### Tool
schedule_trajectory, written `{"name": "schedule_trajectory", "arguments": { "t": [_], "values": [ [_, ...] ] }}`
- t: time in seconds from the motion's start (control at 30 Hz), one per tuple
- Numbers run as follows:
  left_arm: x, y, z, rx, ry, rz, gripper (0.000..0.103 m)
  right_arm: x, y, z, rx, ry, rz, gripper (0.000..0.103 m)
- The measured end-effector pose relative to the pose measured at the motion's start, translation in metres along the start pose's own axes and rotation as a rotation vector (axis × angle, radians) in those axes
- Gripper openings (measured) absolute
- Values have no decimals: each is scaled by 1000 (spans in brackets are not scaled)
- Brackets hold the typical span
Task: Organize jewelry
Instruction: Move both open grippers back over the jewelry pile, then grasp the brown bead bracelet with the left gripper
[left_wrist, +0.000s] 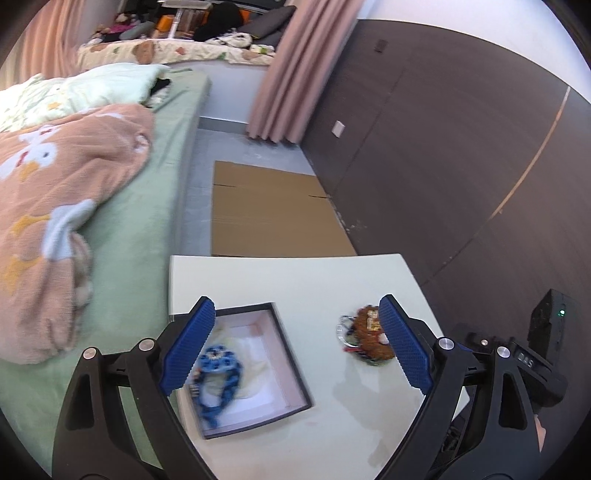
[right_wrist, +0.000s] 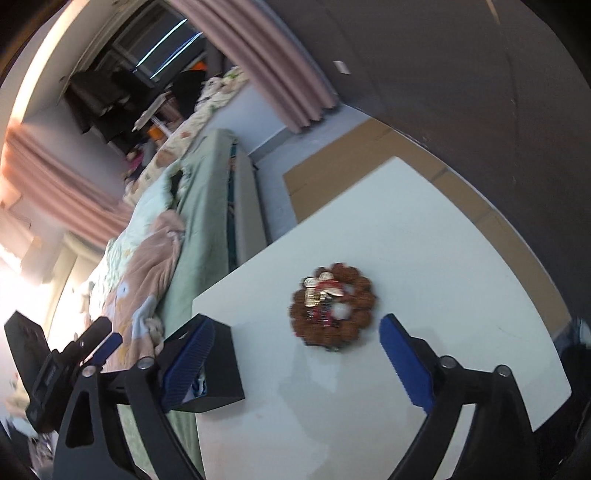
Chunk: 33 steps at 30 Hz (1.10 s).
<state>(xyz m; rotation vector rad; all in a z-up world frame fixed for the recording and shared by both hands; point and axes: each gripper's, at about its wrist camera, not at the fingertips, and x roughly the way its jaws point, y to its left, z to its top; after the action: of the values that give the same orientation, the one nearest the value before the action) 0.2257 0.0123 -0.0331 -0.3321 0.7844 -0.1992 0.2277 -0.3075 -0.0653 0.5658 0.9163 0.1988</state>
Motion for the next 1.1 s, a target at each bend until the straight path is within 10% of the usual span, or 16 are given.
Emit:
{"name": "schedule_trajectory", "arguments": {
  "t": [0.53, 1.1],
  "values": [
    [84, -61, -24, 16, 144, -73, 60, -3, -53, 9, 144, 1, -9, 74],
    [150, -80, -55, 8, 264, -55, 51, 0, -63, 14, 156, 25, 3, 74]
  ]
}}
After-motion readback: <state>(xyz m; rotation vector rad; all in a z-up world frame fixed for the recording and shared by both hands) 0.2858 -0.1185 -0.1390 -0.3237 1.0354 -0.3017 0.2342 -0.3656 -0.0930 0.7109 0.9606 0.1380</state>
